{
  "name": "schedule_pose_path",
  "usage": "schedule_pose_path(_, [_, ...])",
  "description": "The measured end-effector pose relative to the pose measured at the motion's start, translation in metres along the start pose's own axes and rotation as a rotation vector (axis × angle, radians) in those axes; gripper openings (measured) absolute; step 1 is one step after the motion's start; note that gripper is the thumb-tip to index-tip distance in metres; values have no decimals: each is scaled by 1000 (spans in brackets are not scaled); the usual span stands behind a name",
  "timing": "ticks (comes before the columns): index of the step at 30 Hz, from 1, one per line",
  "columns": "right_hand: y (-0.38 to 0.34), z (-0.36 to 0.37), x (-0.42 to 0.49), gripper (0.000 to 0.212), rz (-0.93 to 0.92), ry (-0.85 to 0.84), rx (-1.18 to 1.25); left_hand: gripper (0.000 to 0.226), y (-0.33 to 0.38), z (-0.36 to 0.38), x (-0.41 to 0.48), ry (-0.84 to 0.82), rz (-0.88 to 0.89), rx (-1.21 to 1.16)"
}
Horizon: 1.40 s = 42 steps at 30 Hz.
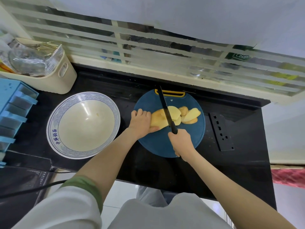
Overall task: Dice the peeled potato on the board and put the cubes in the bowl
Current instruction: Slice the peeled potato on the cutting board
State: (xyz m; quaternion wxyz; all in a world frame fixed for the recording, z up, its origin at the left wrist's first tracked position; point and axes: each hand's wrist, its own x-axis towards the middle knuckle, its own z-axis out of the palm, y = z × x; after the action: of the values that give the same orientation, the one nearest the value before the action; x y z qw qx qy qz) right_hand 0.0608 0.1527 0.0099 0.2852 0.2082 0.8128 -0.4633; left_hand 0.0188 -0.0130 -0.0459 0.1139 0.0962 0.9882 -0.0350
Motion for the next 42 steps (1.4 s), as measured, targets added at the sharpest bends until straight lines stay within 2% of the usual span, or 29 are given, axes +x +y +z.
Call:
schedule_pose_path(6, [3, 5, 2, 29, -15, 19, -119, 75, -1, 4, 2, 26, 7, 12])
schedule_pose_path(11, [7, 9, 5, 30, -12, 25, -221, 83, 1, 11, 1, 125, 8, 37])
schedule_pose_path(14, [8, 8, 7, 31, -35, 5, -281, 80, 1, 14, 0, 174, -7, 40])
schedule_pose_path(19, [19, 16, 16, 31, 45, 27, -160, 74, 4, 16, 1, 230, -8, 39])
schedule_pose_path(27, [27, 21, 33, 25, 97, 8, -195, 69, 5, 18, 2, 262, 9, 22])
schedule_pose_path(35, [19, 15, 36, 23, 93, 0, -115, 72, -2, 21, 0, 250, 11, 32])
schedule_pose_path(39, [25, 5, 29, 27, 83, 0, -91, 73, -7, 18, -7, 64, -54, -101])
schedule_pose_path(42, [25, 1, 20, 27, 78, 4, -14, 72, -6, 16, -9, 61, -67, -89])
